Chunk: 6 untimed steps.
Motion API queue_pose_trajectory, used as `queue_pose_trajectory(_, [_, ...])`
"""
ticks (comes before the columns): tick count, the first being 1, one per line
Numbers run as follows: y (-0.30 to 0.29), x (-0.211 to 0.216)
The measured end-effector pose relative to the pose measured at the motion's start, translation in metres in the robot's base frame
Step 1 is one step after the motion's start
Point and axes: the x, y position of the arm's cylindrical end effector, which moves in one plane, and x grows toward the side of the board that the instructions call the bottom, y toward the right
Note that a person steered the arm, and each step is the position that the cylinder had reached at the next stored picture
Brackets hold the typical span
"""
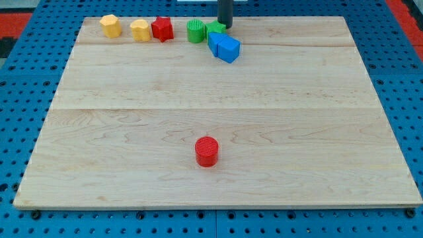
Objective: Push the blue cube to the center
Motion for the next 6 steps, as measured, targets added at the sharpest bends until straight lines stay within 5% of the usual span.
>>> queue_pose_trajectory(3, [-0.005, 0.149])
queue_pose_trajectory(4, [0.004, 0.095])
queue_pose_trajectory(5, [0.064, 0.146])
queue_pose_trajectory(6, [-0.006, 0.211])
